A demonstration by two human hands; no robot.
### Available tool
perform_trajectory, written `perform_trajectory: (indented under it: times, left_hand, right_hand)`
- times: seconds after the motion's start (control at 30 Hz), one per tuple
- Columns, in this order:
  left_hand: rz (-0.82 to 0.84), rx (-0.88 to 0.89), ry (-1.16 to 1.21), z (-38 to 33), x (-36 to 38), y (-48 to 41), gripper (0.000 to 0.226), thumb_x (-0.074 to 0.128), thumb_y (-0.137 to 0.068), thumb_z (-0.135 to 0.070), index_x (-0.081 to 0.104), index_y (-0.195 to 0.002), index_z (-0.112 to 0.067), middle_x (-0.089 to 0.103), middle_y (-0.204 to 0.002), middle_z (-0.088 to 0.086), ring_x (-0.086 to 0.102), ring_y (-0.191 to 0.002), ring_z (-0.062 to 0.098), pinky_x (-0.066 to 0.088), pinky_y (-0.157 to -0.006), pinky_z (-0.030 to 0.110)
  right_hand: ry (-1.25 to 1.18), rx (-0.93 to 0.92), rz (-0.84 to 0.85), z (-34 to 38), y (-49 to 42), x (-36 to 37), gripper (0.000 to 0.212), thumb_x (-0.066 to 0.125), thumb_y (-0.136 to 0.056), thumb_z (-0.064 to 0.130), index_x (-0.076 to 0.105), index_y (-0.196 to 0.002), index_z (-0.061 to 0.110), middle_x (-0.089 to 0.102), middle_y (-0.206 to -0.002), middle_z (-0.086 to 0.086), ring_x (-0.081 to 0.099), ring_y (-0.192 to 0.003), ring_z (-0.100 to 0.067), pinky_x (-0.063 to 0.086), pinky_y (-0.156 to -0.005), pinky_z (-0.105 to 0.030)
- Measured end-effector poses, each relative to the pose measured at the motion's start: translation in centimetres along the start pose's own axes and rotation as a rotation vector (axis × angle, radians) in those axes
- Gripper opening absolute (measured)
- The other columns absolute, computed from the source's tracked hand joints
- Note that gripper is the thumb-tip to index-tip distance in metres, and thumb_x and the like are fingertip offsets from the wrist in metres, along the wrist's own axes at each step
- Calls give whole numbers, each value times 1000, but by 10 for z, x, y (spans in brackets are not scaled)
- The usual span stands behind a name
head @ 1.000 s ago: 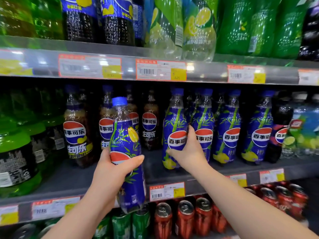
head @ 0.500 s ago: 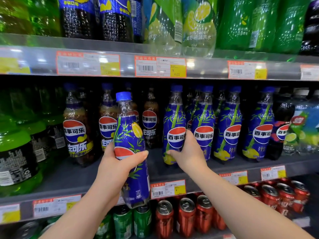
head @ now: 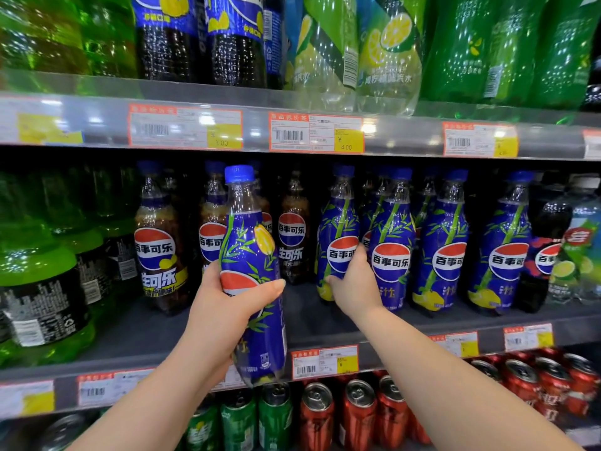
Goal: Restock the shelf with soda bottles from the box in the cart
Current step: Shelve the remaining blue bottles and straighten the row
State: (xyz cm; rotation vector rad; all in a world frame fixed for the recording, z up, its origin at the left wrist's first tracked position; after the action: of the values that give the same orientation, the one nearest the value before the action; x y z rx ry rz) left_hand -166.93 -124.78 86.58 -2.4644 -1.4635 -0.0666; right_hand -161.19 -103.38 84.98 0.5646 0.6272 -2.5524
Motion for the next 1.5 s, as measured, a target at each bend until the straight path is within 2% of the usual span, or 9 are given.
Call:
perform_trajectory:
  times: [0.27, 0.57, 0.8, 0.93, 1.0, 1.13, 1.27, 1.37, 1.5]
  left_hand:
    - [24, 32, -9, -11, 2, -3, 44, 80, -65, -11, 54, -97, -24, 70, -91, 3, 68, -78, 19, 51, -61, 29]
    - [42, 31, 13, -12, 10, -9, 44, 80, -65, -12, 53, -97, -26, 69, -93, 4, 67, -81, 20, 51, -62, 30]
    - [56, 37, 41, -11, 28, -14, 39, 79, -67, -11, 51, -90, -27, 68, -89, 1, 66, -76, 16, 50, -58, 27]
    - [38, 39, 39, -7, 35, -13, 40, 79, -66, -10, 51, -90, -26, 68, -90, 3, 66, -77, 18, 50, -60, 29]
    - [30, 42, 28, -5, 37, -13, 42, 81, -64, -9, 53, -90, -25, 69, -91, 5, 67, -79, 21, 51, -64, 31]
    - [-18, 53, -1, -2, 42, -10, 49, 86, -53, -14, 54, -90, -25, 69, -89, 5, 66, -78, 22, 51, -66, 32]
    - [-66, 62, 21, -1, 55, -8, 40, 79, -66, -5, 55, -93, -22, 69, -88, 5, 65, -76, 21, 52, -66, 32]
    - [-96, 78, 18, 0, 63, -6, 38, 78, -66, -3, 54, -88, -23, 68, -85, 4, 65, -73, 19, 51, -64, 31]
    - [-113, 88, 9, 3, 72, -6, 39, 78, -67, -3, 54, -93, -20, 69, -84, 3, 67, -65, 12, 51, -55, 24]
  right_hand:
    - [-45, 6, 48, 4, 9, 3, 101, 68, -81, 8, -7, -148, 15, 17, -156, -2, 21, -142, -24, 24, -113, -35]
    - [12, 27, 122, 7, 19, -4, 90, 59, -88, 11, -8, -148, 20, 19, -156, 2, 27, -140, -23, 30, -109, -36]
    - [114, 8, 148, 5, 21, -27, 71, 57, -89, 17, 18, -148, 22, 45, -143, -4, 48, -126, -26, 42, -104, -42]
    - [253, -128, 42, 8, 27, -52, 36, 52, -90, 20, 51, -126, 21, 66, -104, 3, 61, -96, -22, 49, -81, -32]
    - [250, -205, -90, 8, 29, -75, 24, 55, -88, 23, 56, -111, 24, 61, -92, 7, 60, -85, -20, 45, -69, -30]
    - [164, -239, -248, -2, 13, -111, 60, 74, -75, 27, 44, -126, 15, 47, -121, -2, 49, -113, -21, 45, -87, -35]
    - [147, -191, -38, -5, -5, -107, 101, 77, -72, 32, 11, -148, 16, 43, -140, -5, 43, -128, -23, 40, -100, -36]
    - [154, -112, 95, -13, -13, -99, 99, 75, -74, 34, 10, -147, 19, 56, -128, -1, 54, -115, -23, 43, -89, -32]
    - [84, -106, 76, -16, -17, -99, 90, 77, -72, 32, 21, -141, 21, 59, -123, 0, 58, -110, -24, 47, -91, -36]
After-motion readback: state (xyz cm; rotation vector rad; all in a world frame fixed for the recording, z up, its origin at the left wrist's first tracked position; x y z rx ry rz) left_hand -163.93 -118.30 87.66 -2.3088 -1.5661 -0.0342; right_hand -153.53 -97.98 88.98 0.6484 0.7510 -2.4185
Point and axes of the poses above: each hand's wrist, its own y-axis away from the middle knuckle, its own x-axis out of the palm, z = x × y, the point moved 7 cm from there along -y, towards the middle knuckle
